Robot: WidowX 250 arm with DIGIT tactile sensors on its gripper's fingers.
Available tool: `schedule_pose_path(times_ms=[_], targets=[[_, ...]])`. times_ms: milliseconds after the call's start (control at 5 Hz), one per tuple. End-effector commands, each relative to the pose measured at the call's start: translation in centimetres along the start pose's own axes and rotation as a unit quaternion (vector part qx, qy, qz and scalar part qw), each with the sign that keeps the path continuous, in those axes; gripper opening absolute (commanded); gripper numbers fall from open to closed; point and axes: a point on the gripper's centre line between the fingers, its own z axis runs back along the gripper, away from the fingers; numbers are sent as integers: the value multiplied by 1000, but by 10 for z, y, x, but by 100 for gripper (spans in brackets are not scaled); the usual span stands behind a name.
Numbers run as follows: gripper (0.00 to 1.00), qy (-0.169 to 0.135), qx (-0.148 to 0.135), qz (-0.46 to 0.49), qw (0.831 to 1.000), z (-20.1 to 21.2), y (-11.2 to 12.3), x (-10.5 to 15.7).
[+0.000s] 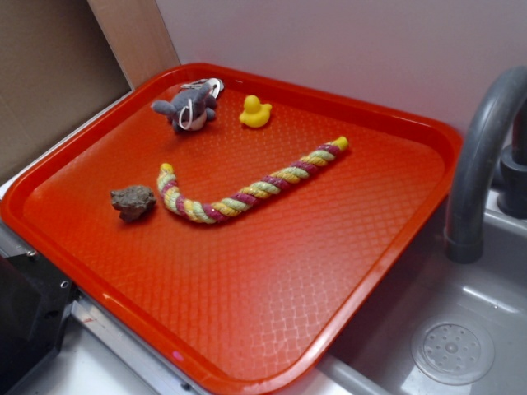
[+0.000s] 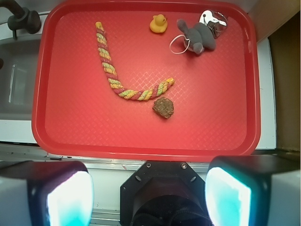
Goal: Grab the rock.
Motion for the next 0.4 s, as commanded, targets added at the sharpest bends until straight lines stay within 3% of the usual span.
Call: schedule_pose_path(times_ms=[0, 200], targets=[[100, 0, 0, 0, 1000, 0, 0, 0], [100, -24, -4, -93, 995, -27, 6, 10]])
